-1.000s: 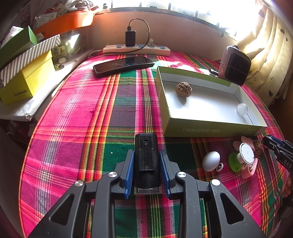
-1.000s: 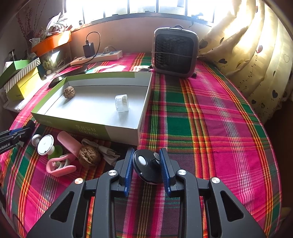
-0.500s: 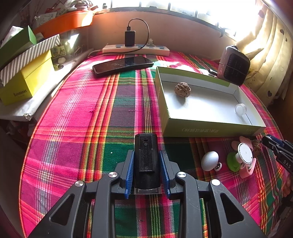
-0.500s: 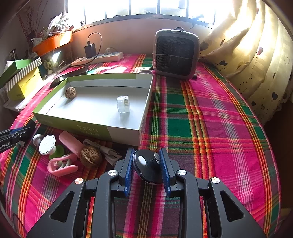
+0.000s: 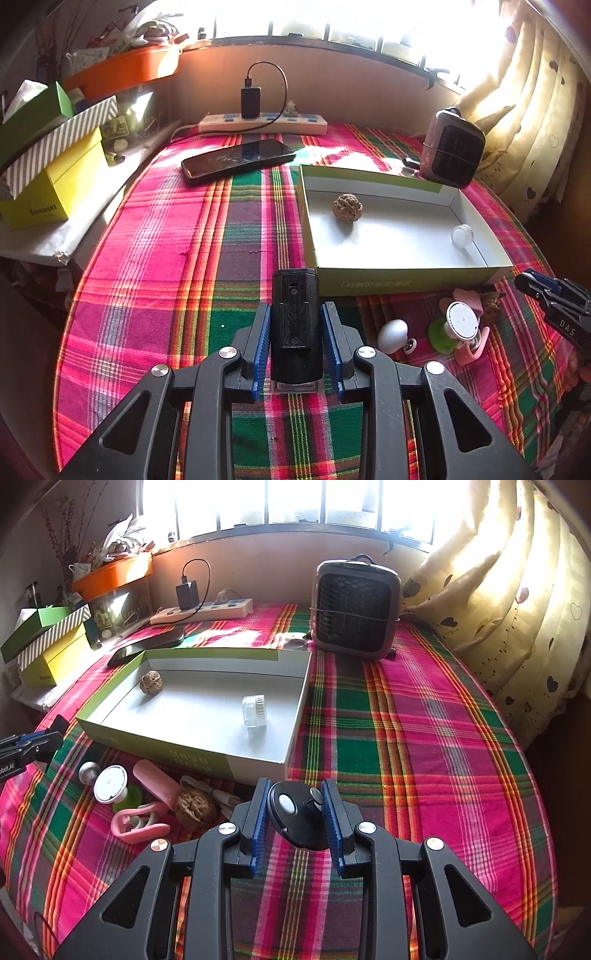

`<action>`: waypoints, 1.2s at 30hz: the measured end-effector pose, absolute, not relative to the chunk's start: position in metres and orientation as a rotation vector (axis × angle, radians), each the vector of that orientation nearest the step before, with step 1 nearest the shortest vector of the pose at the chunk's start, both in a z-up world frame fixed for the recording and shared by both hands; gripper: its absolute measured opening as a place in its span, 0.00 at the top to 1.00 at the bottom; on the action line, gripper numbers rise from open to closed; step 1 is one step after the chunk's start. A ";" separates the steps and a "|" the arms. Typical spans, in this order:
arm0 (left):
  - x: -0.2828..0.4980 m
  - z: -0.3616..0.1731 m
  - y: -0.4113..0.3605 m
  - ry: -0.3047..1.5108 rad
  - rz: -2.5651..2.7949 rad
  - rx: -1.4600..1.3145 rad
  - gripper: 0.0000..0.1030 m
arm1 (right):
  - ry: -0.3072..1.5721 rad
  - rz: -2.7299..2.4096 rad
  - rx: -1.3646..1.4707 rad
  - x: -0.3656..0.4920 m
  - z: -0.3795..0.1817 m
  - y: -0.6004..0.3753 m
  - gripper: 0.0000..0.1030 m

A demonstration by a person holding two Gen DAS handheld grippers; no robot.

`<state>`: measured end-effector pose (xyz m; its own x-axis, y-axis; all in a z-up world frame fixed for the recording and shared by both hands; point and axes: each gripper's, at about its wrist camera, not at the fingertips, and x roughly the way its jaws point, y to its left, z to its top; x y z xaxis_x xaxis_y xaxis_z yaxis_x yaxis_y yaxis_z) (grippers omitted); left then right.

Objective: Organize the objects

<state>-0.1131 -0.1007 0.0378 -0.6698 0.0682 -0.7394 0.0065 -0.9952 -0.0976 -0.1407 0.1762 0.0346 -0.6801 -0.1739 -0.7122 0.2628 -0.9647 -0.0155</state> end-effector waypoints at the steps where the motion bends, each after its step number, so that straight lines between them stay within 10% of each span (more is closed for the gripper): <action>1: -0.113 0.040 -0.100 -0.141 2.834 -1.252 0.76 | 0.173 -2.675 1.109 -0.141 0.036 0.176 0.72; 36: -0.177 0.057 -0.062 -0.061 2.712 -1.197 0.76 | 0.280 -2.568 1.020 -0.222 0.064 0.117 0.72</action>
